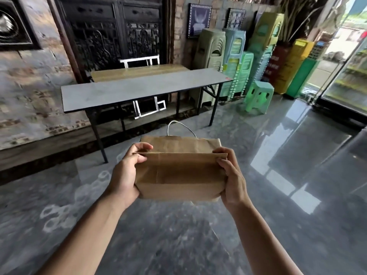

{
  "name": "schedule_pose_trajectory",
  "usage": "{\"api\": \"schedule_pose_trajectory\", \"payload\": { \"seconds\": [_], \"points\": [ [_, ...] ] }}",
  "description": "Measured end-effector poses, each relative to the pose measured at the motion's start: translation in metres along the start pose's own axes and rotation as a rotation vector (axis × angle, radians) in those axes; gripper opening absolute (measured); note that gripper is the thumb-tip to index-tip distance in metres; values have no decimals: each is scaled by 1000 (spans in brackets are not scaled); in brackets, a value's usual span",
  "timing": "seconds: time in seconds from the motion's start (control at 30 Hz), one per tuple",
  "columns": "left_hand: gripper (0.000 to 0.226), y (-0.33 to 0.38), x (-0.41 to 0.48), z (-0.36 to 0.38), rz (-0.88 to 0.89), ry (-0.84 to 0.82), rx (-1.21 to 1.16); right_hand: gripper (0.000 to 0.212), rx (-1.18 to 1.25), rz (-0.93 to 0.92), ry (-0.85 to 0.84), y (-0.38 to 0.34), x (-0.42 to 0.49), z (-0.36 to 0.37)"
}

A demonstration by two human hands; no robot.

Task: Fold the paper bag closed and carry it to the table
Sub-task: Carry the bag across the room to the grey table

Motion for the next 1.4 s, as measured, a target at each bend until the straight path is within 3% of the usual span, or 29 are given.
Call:
{"api": "schedule_pose_trajectory", "payload": {
  "seconds": [0.27, 0.6, 0.8, 1.17, 1.4],
  "points": [
    [31, -49, 187, 12, -24, 141, 30, 15, 10, 56, -71, -8, 214, 8],
    [32, -61, 493, 31, -19, 123, 8, 23, 3, 85, -41, -58, 500, 60],
    [33, -69, 623, 26, -42, 139, 36, 23, 49, 133, -47, -59, 634, 90],
    [31, -91, 892, -26, 53, 339, 102, 19, 37, 169, -230, -60, 941, 191],
    [32, -101, 1052, -50, 51, 526, 245, 16, -45, 311, -356, -64, 1123, 250]
  ]
}}
Point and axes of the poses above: each hand's wrist, its own x-axis towards the middle knuckle, its own z-axis out of the palm, y = z × x, the point moved 8 cm from there along x, towards the middle knuckle, and after that the axes turned 15 degrees about z, right-handed, at the moved point
